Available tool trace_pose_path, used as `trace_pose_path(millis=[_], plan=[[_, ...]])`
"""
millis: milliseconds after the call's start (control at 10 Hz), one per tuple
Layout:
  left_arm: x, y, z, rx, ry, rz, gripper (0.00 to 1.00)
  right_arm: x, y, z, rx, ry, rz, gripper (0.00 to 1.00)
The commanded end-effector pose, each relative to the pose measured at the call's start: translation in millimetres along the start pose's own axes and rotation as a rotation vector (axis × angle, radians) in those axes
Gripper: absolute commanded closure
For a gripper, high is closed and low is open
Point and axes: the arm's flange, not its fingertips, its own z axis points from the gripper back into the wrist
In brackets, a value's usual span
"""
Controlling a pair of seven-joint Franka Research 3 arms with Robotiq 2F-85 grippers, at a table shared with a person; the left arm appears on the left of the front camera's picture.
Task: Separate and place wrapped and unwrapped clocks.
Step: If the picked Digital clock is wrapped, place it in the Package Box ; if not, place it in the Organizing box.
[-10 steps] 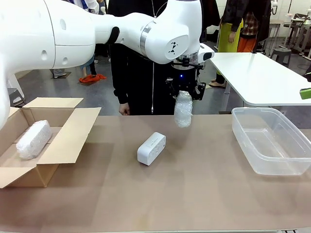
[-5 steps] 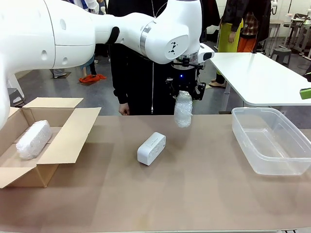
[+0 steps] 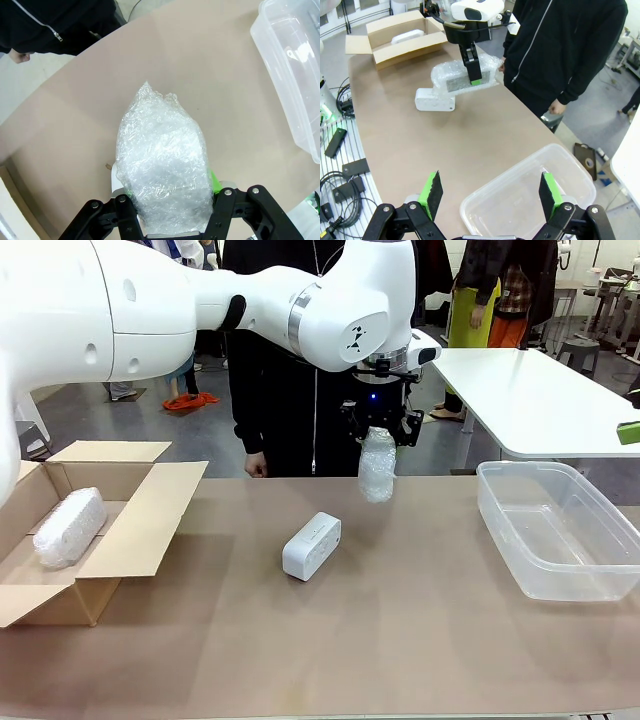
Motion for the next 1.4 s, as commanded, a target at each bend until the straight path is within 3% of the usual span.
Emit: trace_pose_path(millis=[0, 500, 600, 800, 1300], plan=[[1.4, -0.4, 3.3, -0.002, -0.007, 0.005, 0.64, -0.1, -1.6, -2.4, 0.019, -0.023, 0.008, 0.00], [1.4, -0.4, 3.3, -0.002, -0.007, 0.005, 0.64, -0.1, -1.6, -2.4, 0.019, -0.023, 0.008, 0.00], [0.0, 0.0, 0.0, 0.000, 0.000, 0.000, 0.45, -0.1, -1.6, -2.4, 0.019, -0.023, 0.008, 0.00], [-2.0, -14.8, 11.2, 0.047, -0.009, -0.009, 0.45, -0.1, -1.6, -2.4, 0.019, -0.023, 0.008, 0.00], [-14.1, 39.5, 51.6, 0.083, -0.057, 0.054, 0.45, -0.1, -1.6, -2.4, 0.019, -0.023, 0.008, 0.00]])
